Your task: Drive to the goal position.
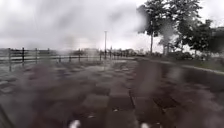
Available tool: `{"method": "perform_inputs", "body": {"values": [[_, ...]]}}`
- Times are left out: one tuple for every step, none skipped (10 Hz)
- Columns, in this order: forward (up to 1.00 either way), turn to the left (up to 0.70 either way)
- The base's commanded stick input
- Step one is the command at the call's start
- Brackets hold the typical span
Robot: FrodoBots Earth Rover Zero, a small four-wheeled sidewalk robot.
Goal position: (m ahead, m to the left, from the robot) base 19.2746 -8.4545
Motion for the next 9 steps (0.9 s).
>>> {"method": "perform_inputs", "body": {"values": [[0.70,0.00],[0.70,0.00],[0.70,0.00],[0.70,0.00],[0.70,0.00],[0.70,0.00],[0.70,0.00],[0.70,0.00],[0.70,0.00]]}}
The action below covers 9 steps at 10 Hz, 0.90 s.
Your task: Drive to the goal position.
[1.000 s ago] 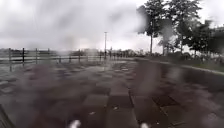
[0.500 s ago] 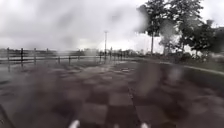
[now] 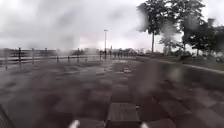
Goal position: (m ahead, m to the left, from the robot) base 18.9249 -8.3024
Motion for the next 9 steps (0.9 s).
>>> {"method": "perform_inputs", "body": {"values": [[0.70,0.00],[0.70,-0.19],[0.70,-0.27],[0.70,-0.27],[0.70,-0.27],[0.70,-0.09],[0.70,0.00],[0.70,0.00],[0.70,0.00]]}}
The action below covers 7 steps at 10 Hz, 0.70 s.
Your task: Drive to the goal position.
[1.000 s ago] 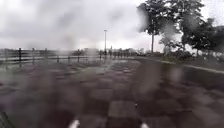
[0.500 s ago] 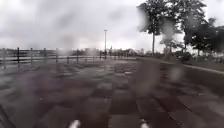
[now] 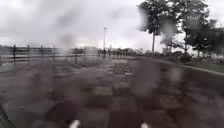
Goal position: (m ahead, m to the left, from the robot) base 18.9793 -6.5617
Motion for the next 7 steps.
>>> {"method": "perform_inputs", "body": {"values": [[0.70,0.00],[0.70,-0.26],[0.70,-0.18],[0.70,0.00],[0.70,0.00],[0.70,0.00],[0.70,0.00]]}}
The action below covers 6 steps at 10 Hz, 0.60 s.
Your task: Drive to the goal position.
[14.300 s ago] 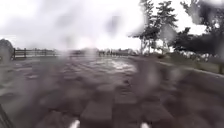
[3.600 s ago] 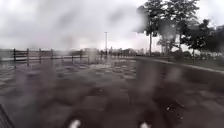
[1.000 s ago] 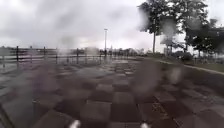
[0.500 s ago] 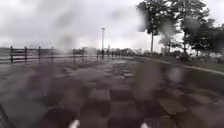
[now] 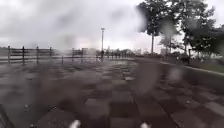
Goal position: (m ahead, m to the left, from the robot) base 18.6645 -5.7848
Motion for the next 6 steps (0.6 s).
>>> {"method": "perform_inputs", "body": {"values": [[0.70,0.00],[0.70,0.00],[0.70,0.00],[0.70,0.00],[0.70,0.00],[0.70,0.00]]}}
